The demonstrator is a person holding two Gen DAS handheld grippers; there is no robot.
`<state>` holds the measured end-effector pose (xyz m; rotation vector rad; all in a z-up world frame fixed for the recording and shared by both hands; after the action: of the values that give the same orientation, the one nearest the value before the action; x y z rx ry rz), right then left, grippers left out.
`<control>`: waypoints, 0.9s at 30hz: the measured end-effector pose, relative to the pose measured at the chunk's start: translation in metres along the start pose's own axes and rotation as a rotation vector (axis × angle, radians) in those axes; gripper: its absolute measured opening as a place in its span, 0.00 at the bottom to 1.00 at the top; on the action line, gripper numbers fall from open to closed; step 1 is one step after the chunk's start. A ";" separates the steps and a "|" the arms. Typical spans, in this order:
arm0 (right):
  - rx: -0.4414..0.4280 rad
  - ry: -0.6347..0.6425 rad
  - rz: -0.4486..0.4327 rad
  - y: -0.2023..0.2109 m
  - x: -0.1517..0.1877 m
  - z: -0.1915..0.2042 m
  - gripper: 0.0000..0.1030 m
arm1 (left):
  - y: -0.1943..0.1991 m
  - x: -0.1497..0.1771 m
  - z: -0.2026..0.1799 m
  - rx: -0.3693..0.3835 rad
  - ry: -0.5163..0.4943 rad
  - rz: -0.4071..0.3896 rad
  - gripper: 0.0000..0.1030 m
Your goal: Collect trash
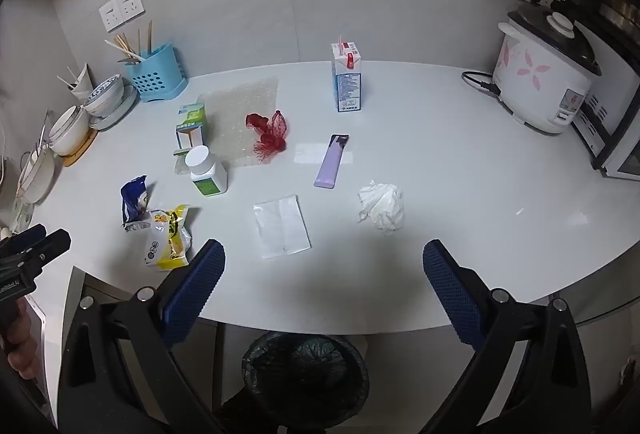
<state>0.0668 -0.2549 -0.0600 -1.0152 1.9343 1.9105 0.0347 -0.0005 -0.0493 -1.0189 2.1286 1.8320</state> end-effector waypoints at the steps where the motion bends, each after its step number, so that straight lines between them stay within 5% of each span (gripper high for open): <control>1: 0.001 0.004 -0.001 0.000 -0.001 0.000 0.93 | 0.000 0.000 0.000 0.006 0.005 0.001 0.94; 27: -0.003 0.037 -0.006 0.006 -0.006 0.001 0.93 | 0.011 -0.004 -0.007 -0.008 -0.016 -0.013 0.94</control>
<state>0.0672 -0.2523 -0.0517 -1.0636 1.9470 1.9048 0.0337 -0.0052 -0.0370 -1.0138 2.1024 1.8388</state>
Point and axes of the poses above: each gripper's, at about its wrist camera, not at the fingertips, and y roughly against the way its jaws point, z to its left, x to its underside, the point moved 6 cm from there along -y, roughly the way its jaws point, and after that the axes turned 13 degrees about y, right-handed, at the moved point
